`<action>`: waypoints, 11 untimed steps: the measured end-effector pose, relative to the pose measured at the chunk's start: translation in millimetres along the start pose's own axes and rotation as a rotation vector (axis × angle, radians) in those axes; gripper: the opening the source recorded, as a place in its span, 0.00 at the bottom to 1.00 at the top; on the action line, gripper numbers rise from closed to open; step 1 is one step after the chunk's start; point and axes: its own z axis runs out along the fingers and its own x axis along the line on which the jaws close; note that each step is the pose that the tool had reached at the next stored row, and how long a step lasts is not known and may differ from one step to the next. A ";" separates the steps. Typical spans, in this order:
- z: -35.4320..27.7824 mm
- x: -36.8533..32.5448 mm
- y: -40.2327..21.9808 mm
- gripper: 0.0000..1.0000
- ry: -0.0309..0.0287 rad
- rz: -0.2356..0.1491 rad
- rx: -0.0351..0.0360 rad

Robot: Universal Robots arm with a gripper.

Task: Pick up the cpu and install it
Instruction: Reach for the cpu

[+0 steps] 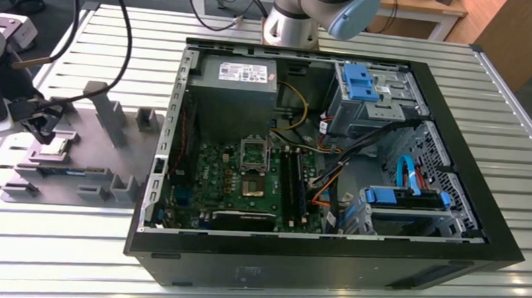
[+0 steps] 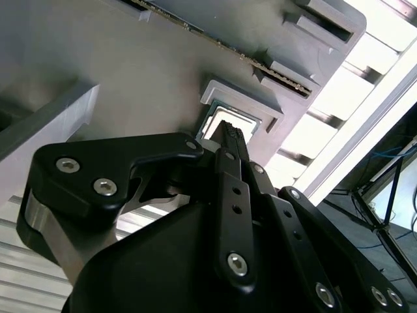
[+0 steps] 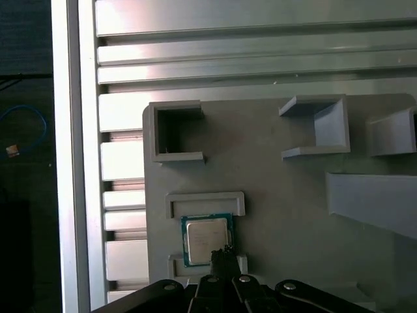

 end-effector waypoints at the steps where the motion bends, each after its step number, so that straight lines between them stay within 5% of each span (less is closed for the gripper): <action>1: 1.0 0.2 0.1 0.11 0.0001 0.000 0.0001; 11: 7.1 1.3 2.2 0.11 0.0005 -0.005 0.0001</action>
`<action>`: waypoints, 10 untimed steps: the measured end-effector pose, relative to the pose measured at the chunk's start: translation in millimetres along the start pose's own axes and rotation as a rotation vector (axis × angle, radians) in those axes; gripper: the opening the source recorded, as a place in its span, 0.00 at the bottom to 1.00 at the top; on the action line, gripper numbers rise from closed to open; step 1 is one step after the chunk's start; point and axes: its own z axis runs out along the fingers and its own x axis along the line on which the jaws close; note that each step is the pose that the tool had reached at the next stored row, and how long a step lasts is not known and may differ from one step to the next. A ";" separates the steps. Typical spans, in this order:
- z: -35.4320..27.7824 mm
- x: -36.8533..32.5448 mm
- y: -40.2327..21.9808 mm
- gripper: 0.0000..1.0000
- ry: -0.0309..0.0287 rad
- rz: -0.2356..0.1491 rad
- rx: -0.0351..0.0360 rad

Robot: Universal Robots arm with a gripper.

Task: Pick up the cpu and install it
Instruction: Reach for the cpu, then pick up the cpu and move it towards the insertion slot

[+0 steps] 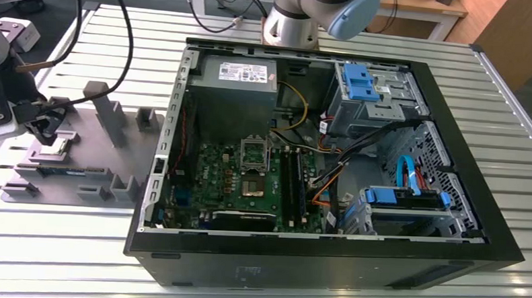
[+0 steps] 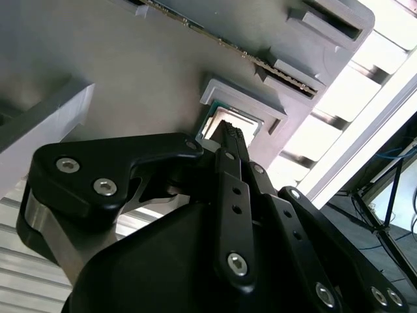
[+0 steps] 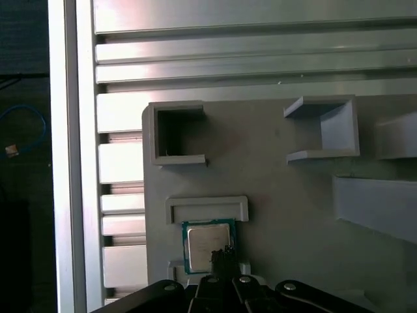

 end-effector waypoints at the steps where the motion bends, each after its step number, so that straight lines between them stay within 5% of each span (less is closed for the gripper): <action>1: 0.4 0.7 0.5 0.11 -0.0001 0.000 -0.0001; 10: 4.1 5.9 1.7 0.11 -0.0003 0.000 0.0027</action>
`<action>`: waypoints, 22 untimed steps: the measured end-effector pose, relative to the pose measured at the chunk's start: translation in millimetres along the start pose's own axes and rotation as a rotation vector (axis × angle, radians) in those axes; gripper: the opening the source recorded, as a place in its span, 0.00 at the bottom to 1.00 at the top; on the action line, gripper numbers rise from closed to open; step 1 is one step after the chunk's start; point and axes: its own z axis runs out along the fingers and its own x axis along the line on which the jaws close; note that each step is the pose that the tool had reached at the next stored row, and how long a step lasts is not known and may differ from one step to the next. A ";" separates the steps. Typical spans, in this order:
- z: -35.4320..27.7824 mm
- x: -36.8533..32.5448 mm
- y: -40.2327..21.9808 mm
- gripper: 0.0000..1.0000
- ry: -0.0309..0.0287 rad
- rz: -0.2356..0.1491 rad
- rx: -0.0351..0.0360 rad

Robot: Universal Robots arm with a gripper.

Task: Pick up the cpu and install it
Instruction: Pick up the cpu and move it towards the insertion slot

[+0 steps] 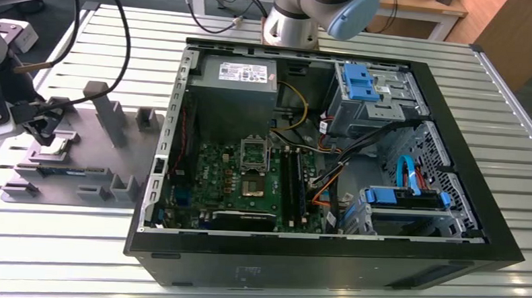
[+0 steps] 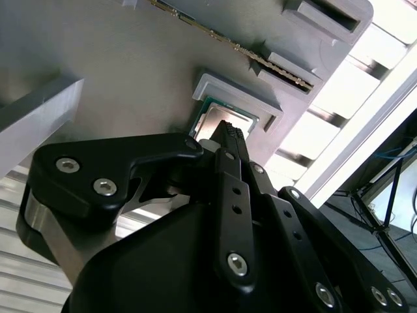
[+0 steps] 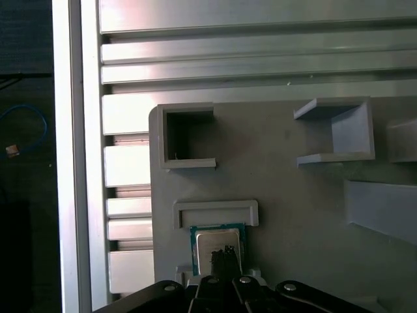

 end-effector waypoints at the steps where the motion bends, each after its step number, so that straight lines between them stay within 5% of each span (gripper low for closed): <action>1: 0.3 0.0 0.0 0.11 0.0000 0.000 0.0000; 22: 4.1 0.2 2.3 0.11 0.0001 0.000 0.0000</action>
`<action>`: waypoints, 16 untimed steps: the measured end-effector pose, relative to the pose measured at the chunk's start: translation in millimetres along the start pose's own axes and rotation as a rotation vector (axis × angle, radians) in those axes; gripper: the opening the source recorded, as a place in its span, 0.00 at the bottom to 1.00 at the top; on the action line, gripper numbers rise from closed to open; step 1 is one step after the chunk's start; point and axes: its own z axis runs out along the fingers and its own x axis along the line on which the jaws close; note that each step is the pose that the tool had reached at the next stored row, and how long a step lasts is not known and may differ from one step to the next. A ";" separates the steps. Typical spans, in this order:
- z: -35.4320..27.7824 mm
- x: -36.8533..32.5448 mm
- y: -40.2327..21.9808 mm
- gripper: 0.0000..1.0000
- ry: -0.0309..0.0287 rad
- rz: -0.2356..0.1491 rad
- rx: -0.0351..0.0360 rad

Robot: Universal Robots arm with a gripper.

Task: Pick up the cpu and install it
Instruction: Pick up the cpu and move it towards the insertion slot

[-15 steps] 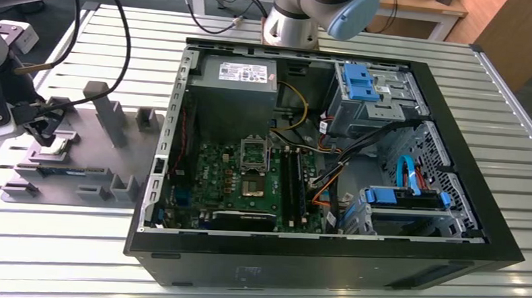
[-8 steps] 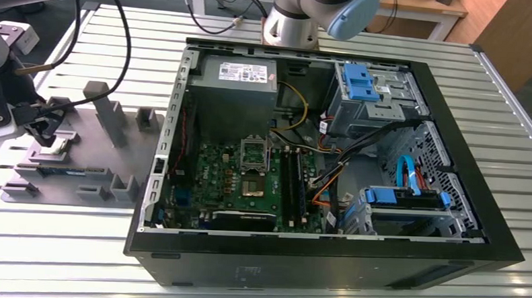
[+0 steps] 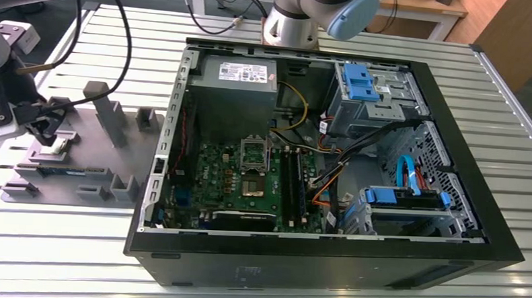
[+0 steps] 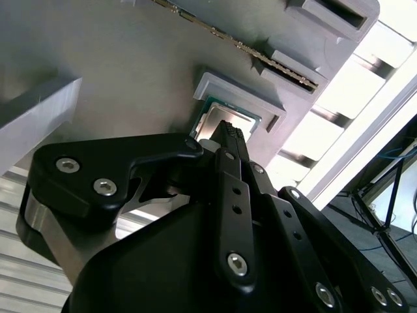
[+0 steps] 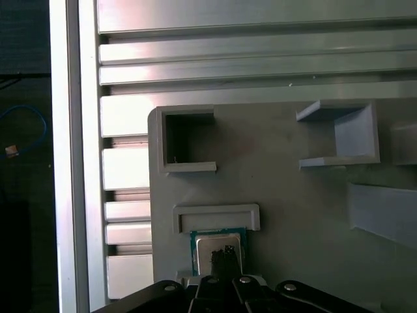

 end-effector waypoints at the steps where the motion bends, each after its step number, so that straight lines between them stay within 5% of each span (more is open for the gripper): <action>1: 0.2 0.1 0.6 0.11 0.0000 0.000 -0.0001; 16: 2.2 0.2 1.5 0.11 0.0000 0.000 0.0001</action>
